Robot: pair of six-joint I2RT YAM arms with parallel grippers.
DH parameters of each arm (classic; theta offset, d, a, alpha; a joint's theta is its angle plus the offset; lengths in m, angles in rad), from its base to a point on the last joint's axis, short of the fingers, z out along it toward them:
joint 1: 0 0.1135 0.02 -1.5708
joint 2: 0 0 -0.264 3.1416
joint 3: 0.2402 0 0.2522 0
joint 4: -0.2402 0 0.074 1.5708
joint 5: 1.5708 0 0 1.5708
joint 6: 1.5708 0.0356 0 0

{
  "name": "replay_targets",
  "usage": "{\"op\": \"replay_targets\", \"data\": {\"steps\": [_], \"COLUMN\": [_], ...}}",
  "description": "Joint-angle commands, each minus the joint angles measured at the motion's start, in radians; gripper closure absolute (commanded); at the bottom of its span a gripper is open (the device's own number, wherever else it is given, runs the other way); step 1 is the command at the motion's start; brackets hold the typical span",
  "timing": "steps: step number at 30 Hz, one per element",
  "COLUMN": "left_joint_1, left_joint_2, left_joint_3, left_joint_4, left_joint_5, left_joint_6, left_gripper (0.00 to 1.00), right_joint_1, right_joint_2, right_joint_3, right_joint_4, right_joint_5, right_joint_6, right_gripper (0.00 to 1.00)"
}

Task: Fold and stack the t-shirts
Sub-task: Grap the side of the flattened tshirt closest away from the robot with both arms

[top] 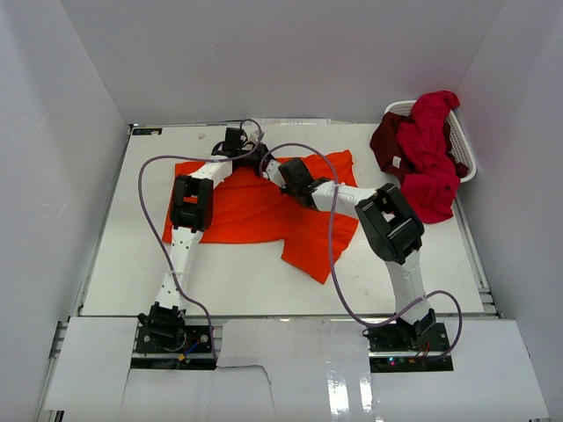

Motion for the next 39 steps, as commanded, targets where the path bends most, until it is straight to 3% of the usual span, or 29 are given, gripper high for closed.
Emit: {"op": "replay_targets", "data": {"steps": [1, 20, 27, 35, 39], "left_joint_1": [-0.012, -0.011, -0.012, -0.014, -0.014], "left_joint_2": [-0.022, -0.042, -0.057, -0.066, -0.07], "left_joint_3": [-0.024, -0.031, -0.054, -0.072, -0.077], "left_joint_4": [0.003, -0.025, -0.025, -0.025, -0.028], "left_joint_5": [0.005, -0.012, -0.012, -0.011, -0.011], "left_joint_6": [-0.018, 0.004, 0.013, 0.02, 0.025], "left_gripper": [0.83, 0.83, 0.83, 0.83, 0.83], "right_joint_1": [0.004, 0.0, -0.009, -0.023, -0.032], "right_joint_2": [0.013, 0.067, 0.103, 0.122, 0.12], "right_joint_3": [0.041, 0.064, 0.107, 0.128, 0.131], "right_joint_4": [0.021, 0.084, 0.084, 0.096, 0.096], "right_joint_5": [0.044, 0.099, 0.117, 0.136, 0.134], "right_joint_6": [-0.002, -0.039, -0.051, -0.07, -0.063], "right_gripper": [0.64, 0.63, 0.7, 0.72, 0.82]}}
